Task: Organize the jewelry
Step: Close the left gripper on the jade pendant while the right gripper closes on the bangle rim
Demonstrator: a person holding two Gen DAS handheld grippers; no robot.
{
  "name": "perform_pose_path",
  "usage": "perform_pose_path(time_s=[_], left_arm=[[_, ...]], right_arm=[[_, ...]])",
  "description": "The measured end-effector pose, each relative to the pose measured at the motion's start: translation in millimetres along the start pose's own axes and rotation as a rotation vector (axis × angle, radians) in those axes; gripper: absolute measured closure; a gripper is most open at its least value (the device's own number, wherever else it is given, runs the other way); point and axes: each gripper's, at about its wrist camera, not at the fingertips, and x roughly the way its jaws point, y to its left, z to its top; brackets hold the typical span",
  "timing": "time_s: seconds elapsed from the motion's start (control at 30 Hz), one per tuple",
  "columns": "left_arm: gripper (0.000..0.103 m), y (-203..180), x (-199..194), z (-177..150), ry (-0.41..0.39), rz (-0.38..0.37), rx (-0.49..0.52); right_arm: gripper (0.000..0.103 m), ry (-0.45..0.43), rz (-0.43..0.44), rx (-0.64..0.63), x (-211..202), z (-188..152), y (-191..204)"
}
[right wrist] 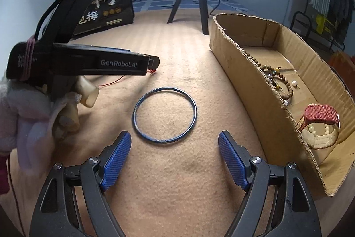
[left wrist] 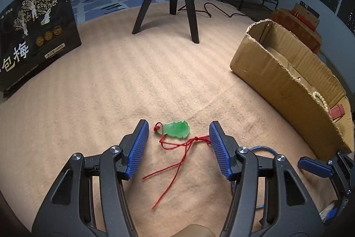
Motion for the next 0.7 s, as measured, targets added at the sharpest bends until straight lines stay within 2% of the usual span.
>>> perform_pose_path(time_s=[0.3,0.7], left_arm=[[0.045,3.3,8.1,1.3,0.005,0.002,-0.010],[0.067,11.4,9.5,1.4,-0.009,0.003,-0.036]], right_arm=[[0.022,0.010,0.004,0.005,10.0,7.1,2.7],[0.022,0.037,-0.017,-0.052,23.3,15.4,16.0]])
